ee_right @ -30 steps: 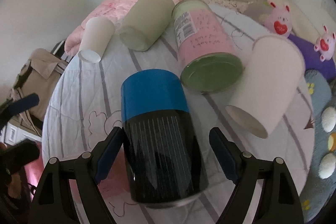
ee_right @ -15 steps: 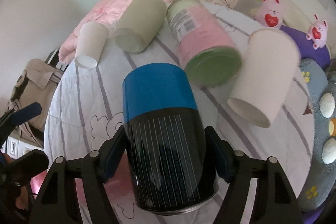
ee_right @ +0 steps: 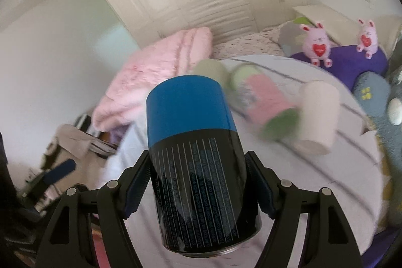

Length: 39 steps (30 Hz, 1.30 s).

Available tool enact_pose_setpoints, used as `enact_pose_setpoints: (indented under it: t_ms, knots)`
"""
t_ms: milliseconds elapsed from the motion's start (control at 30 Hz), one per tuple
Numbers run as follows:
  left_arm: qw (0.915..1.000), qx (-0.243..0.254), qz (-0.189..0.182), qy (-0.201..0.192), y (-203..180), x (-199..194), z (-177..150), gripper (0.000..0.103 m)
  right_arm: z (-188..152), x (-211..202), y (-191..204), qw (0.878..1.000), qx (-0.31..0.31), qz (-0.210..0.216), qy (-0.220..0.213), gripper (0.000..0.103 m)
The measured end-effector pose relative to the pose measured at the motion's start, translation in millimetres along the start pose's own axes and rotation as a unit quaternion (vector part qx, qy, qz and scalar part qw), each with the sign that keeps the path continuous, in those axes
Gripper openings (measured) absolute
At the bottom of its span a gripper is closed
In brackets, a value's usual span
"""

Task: Flip cup upright
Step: 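Rotate the right tool to turn the held tumbler open end up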

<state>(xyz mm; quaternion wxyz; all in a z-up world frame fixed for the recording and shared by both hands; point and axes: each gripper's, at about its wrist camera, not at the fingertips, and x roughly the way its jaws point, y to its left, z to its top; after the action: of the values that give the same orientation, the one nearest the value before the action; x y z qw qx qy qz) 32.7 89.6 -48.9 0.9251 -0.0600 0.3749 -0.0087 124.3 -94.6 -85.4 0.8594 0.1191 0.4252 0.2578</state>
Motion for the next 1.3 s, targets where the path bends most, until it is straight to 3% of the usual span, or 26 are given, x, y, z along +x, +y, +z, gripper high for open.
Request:
enact_pose_setpoints:
  t_ms: [200,333,467,633,800,1167,1300]
  knots:
    - [0.9998,-0.015,0.011,-0.008,31,-11,-9,0.103,-16,36,35,0.998,0.044,0.048,0.021,0.074]
    - [0.9996,-0.016,0.024,-0.001,49,-6,-11,0.103,-31,60,42,0.994,0.092,0.056,0.031,0.074]
    - [0.9995,-0.022,0.015,0.015,66,5,-12,0.103,-44,78,48,0.991,0.126,0.036,0.034,0.075]
    - [0.9992,-0.001,0.03,0.025,70,15,-13,0.103,-41,89,55,0.99,0.141,0.007,0.018,0.075]
    - [0.9991,0.007,0.027,0.032,75,21,-16,0.103,-38,99,59,0.99,0.133,-0.028,0.025,0.075]
    - [0.9985,-0.009,-0.001,0.054,78,44,-25,0.103,-33,88,56,0.992,0.123,-0.025,0.019,0.079]
    - [0.9964,-0.021,0.016,0.081,80,66,-35,0.103,-31,76,54,0.993,0.113,-0.017,0.001,0.079]
